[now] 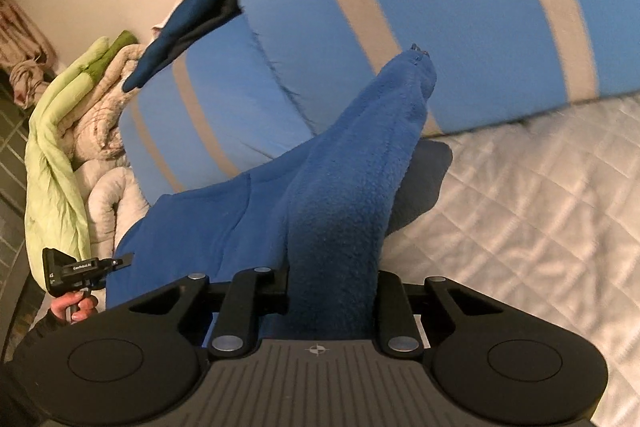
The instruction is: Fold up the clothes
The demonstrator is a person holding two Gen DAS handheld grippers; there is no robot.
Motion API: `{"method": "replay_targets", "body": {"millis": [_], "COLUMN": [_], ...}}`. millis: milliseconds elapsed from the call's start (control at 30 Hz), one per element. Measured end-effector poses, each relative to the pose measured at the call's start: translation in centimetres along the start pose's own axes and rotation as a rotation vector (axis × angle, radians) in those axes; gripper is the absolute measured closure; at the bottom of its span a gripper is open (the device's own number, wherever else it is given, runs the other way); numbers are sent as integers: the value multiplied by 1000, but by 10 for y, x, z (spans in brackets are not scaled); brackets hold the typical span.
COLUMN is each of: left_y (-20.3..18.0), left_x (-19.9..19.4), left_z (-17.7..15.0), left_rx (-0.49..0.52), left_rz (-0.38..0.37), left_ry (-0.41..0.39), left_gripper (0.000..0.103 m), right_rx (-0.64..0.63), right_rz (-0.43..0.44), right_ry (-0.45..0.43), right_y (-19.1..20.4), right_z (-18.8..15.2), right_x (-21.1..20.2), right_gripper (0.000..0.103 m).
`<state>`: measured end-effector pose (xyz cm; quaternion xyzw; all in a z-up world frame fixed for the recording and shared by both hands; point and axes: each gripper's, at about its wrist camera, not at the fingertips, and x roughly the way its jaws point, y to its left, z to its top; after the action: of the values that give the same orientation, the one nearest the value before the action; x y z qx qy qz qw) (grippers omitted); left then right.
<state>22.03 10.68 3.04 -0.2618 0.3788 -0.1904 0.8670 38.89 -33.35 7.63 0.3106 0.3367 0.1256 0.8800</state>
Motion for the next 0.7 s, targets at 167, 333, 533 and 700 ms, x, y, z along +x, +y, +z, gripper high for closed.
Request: {"method": "replay_targets", "body": {"millis": [167,333,533,700], "left_y": [15,15,16,16], "left_x": [-43,-55,-46,-33], "left_z": [19,34,24,8], "left_rx": [4,133,267,368], "left_rz": [99,422,714,920], "left_ry": [-63,-72,-73,-74], "left_gripper": [82,66,62,32], "right_rx": [-61,-157,-306,-318], "right_rz": [57,63,-97,-176], "right_ry": [18,20,32,27], "right_y": [37,86,120,120], "right_z": [17,27,18,7], "right_x": [40,92,116,103], "right_gripper": [80,63,1,0]}}
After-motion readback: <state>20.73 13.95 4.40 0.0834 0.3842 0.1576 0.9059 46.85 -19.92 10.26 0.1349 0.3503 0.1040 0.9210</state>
